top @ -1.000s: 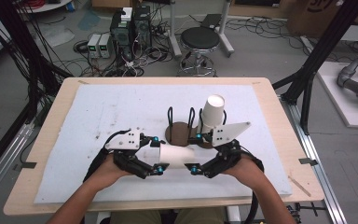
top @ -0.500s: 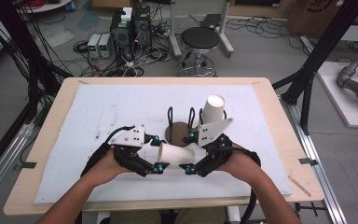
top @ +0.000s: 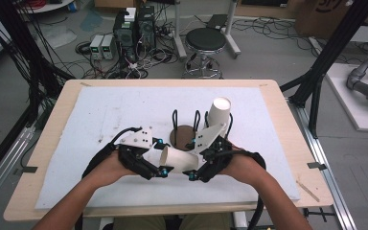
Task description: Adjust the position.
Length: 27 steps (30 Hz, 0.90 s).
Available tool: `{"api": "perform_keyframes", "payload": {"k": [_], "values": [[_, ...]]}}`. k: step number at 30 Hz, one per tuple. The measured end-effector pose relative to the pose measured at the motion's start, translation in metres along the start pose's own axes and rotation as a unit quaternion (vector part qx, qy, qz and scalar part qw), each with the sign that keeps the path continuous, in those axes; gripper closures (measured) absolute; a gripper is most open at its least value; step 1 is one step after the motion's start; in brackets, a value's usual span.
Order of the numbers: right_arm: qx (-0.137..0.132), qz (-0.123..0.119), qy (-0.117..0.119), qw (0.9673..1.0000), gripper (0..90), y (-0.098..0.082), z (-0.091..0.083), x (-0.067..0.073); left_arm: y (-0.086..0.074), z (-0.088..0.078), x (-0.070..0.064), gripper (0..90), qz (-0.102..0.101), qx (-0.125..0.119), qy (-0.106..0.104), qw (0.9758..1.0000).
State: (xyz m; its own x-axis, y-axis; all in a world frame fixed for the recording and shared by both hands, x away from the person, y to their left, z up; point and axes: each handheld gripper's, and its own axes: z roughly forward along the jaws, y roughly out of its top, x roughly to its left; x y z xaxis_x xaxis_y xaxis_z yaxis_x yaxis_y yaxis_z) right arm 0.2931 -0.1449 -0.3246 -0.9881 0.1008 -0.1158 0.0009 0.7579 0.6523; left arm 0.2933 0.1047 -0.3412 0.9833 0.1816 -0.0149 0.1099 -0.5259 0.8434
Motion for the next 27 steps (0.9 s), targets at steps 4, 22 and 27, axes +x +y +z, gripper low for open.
{"api": "perform_keyframes", "payload": {"k": [4,22,27], "values": [[0.013,-0.008,-0.001,0.9999,21.6,0.001,0.003,0.000,0.002,0.001,0.000,28.3,0.001,0.010,0.000,0.9999],[0.072,-0.035,0.003,0.9968,31.6,0.005,0.022,0.006,0.011,0.013,-0.003,28.3,0.019,0.042,-0.004,0.9989],[0.073,-0.035,-0.005,0.9967,33.2,0.005,0.022,0.006,0.011,0.013,-0.003,28.3,0.022,0.042,0.001,0.9989]]}}
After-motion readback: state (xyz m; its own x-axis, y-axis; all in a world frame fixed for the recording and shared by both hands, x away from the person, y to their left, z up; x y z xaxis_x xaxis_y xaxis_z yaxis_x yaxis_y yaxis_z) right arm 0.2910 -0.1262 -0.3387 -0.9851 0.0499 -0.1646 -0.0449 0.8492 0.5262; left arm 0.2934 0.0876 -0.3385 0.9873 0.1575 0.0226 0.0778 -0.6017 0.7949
